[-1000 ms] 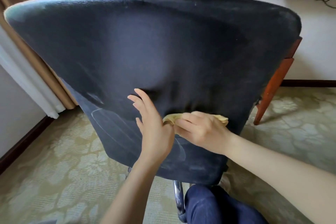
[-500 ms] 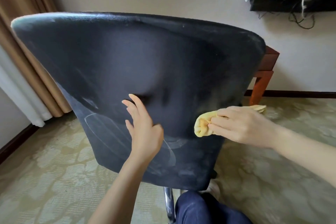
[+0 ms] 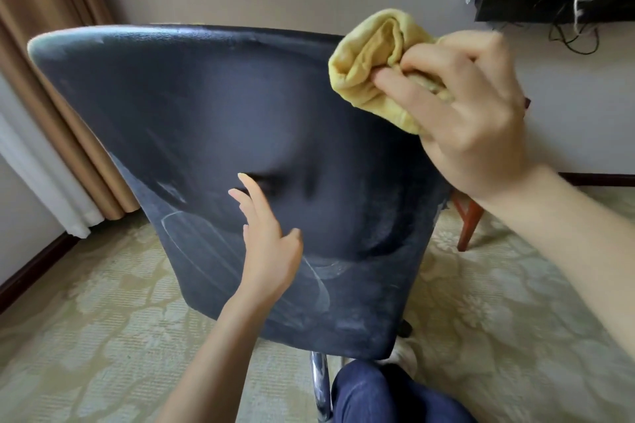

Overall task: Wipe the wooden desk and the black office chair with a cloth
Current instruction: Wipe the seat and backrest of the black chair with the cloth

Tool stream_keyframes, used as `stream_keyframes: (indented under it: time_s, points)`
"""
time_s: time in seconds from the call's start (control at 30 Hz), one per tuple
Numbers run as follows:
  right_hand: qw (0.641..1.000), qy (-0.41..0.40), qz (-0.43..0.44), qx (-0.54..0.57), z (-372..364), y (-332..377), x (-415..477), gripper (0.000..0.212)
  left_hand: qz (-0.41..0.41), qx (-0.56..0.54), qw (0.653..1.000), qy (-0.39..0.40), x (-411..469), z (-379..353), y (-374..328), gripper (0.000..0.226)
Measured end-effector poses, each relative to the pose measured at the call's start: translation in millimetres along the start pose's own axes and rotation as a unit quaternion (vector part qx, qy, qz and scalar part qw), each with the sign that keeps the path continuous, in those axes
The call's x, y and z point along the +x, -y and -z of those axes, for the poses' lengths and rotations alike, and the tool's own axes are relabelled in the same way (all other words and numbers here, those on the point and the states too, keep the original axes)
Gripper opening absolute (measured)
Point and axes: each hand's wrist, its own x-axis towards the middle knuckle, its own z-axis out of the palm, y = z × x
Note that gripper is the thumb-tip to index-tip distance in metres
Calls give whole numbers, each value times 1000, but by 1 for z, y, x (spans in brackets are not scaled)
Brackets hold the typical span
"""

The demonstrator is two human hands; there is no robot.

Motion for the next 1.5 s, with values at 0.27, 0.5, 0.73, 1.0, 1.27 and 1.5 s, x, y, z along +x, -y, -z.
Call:
stream_keyframes:
  time_s: [0.27,0.5,0.73,1.0,1.27,1.5]
  points:
    - [993,97,28,62,-20,41,-68,15,-1,-2,1000,-14,8,-11,0,101]
    - [947,243,57,201,-14,70,-137,24,10,-1,1000,-10,10,-19,-5,99]
    - [894,358,126,239,15,48,-164,6,20,14,999,-36,5,-19,-5,98]
    - [943,261,138,152,36,-11,-94,15,35,13,998,-46,9,-10,-7,96]
    - [985,142,64,74,34,-1,-41,14,49,2,996,-72,10,2,-2,94]
    - [980,174,-41,93,14,62,-60,20,4,-47,998,-48,-13,-28,1,99]
